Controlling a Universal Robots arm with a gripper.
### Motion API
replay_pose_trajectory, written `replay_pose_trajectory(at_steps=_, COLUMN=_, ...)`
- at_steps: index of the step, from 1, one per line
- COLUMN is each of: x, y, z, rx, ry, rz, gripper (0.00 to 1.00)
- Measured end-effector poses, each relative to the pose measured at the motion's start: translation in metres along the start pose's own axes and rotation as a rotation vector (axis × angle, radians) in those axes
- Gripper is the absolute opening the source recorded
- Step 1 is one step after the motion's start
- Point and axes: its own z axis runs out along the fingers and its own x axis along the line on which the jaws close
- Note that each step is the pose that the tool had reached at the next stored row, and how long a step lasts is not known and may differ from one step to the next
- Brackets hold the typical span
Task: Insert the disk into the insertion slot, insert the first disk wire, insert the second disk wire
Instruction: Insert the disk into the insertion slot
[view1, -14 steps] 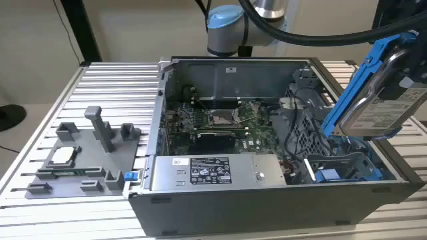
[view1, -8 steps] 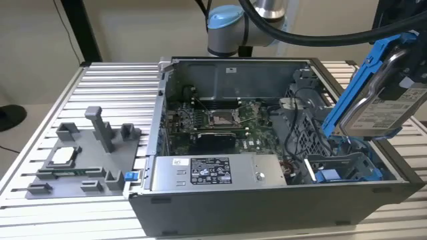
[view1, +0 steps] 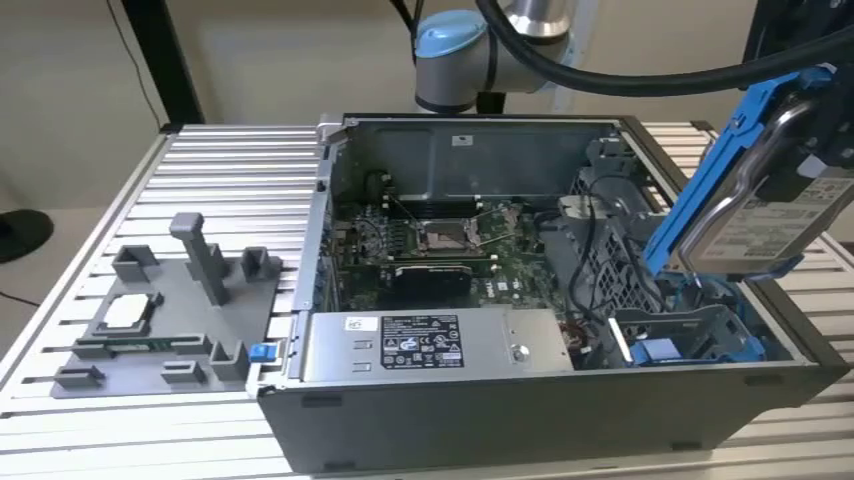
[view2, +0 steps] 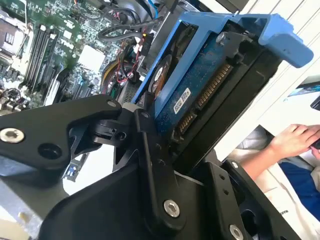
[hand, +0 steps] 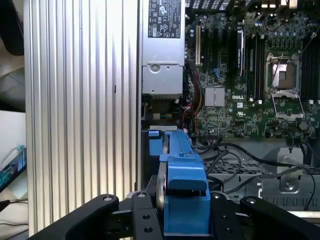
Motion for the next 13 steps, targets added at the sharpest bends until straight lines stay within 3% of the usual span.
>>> replay_pose_trajectory(at_steps=13, x=0.0024, y=-0.001, z=0.0198, rx=0.0002, ry=0.0001, rz=-0.004, gripper=0.0)
